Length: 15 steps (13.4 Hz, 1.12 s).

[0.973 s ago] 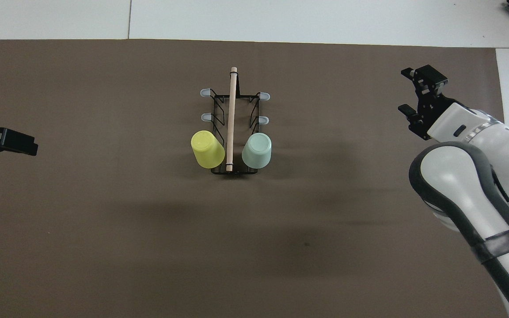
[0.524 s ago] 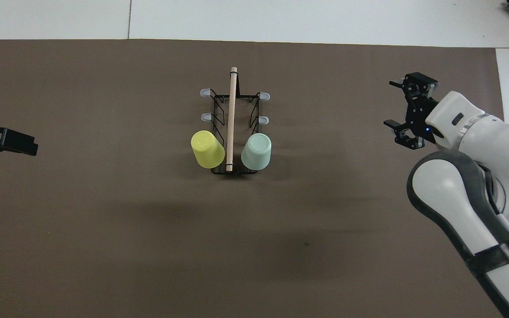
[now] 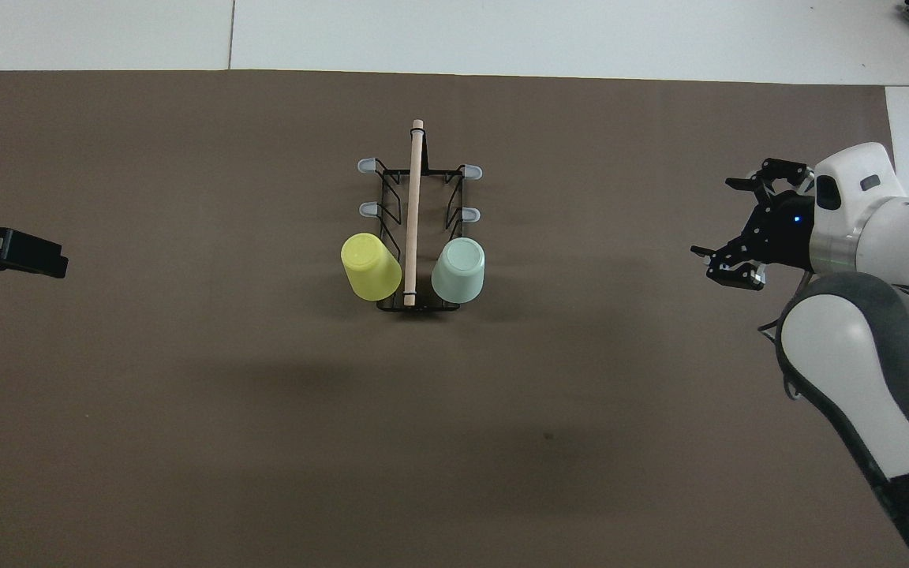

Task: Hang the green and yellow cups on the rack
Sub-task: 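Open the right gripper and withdraw it away from the rack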

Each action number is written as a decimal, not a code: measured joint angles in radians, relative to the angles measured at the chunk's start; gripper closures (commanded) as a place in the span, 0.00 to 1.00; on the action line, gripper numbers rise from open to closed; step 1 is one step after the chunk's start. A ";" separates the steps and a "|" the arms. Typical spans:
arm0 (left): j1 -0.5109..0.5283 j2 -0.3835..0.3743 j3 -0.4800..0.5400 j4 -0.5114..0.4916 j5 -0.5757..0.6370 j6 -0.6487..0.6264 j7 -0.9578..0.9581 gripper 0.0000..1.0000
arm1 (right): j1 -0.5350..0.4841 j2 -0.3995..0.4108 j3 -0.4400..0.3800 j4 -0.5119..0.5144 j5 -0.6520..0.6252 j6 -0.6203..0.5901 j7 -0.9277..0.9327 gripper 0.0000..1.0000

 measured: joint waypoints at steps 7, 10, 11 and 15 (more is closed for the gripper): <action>0.000 0.000 0.000 0.000 0.000 0.000 0.000 0.00 | -0.049 -0.040 -0.001 0.119 -0.154 -0.371 0.583 0.00; 0.000 0.000 0.000 0.000 0.000 0.000 0.000 0.00 | -0.061 -0.041 -0.002 0.180 -0.203 -0.512 0.738 0.00; 0.000 0.000 0.000 0.000 0.000 0.000 0.000 0.00 | -0.062 -0.042 -0.002 0.210 -0.230 -0.566 0.796 0.00; 0.000 0.000 0.000 0.000 0.000 0.000 0.000 0.00 | -0.062 -0.052 -0.001 0.326 -0.253 -0.756 0.926 0.00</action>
